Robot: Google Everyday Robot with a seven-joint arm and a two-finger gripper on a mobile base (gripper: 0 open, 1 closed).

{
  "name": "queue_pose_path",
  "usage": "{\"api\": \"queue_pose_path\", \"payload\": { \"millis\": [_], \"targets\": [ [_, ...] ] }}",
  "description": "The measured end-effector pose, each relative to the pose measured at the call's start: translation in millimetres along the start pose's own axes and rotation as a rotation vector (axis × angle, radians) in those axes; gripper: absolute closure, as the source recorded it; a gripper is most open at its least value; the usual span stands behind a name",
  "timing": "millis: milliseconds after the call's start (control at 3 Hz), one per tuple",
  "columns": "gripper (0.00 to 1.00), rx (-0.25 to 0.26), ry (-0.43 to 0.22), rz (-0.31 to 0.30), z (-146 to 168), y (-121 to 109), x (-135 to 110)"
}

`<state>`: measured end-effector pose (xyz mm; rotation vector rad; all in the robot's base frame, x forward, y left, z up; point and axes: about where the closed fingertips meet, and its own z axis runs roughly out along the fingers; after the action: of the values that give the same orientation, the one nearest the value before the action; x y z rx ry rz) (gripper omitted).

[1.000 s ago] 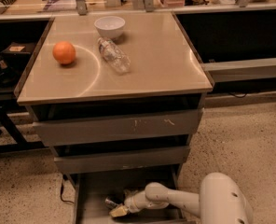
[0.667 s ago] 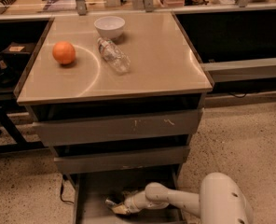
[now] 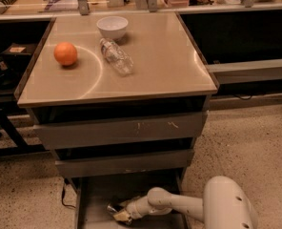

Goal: Pick redbull can from bottom drawer and place on counter

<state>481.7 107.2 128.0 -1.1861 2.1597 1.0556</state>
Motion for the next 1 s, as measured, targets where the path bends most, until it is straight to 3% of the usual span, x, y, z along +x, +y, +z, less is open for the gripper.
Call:
{"api": "queue_pose_path", "payload": {
  "millis": [667,1000],
  "targets": [
    [1.0,0.019,-0.016,0.005,-10.1,0.3,-25.6],
    [1.0,0.035,0.005,0.028,-24.0,-4.4,-41.8]
  ]
}}
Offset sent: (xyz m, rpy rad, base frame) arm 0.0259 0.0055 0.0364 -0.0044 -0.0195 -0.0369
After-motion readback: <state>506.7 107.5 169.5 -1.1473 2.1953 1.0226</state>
